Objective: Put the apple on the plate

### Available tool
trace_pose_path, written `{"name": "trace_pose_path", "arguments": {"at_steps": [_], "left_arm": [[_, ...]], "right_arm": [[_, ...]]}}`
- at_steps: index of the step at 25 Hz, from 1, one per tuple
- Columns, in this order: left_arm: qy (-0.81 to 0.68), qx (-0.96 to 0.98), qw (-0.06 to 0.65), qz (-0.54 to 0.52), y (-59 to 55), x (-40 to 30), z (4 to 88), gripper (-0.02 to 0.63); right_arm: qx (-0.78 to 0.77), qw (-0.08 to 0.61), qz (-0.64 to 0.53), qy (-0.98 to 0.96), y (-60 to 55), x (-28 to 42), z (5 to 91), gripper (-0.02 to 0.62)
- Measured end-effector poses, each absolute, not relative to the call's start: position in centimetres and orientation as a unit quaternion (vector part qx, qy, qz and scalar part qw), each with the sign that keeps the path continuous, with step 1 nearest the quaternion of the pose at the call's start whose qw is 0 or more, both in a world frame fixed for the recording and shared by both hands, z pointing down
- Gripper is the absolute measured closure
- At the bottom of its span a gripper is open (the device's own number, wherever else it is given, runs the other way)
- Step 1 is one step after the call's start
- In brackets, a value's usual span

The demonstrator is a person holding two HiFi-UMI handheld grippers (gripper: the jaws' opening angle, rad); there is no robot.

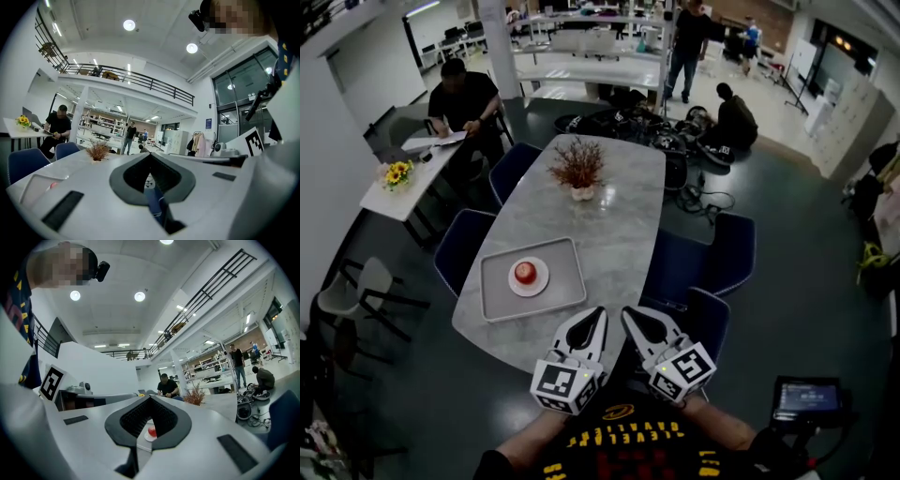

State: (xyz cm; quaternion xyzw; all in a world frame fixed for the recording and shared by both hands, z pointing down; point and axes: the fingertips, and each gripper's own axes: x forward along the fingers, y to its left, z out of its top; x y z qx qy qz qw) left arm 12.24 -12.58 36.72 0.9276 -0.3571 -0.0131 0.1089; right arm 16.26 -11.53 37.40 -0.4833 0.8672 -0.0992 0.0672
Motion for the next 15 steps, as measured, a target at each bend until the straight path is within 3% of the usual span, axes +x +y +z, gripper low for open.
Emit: {"name": "trace_pose_path", "arguments": {"at_steps": [15], "left_arm": [[-0.339, 0.935, 0.106, -0.005, -10.8, 14.7, 36.8, 0.604]], "right_arm": [[-0.488, 0.062, -0.087, 0.866, -9.5, 18.1, 37.1, 0.589]]}}
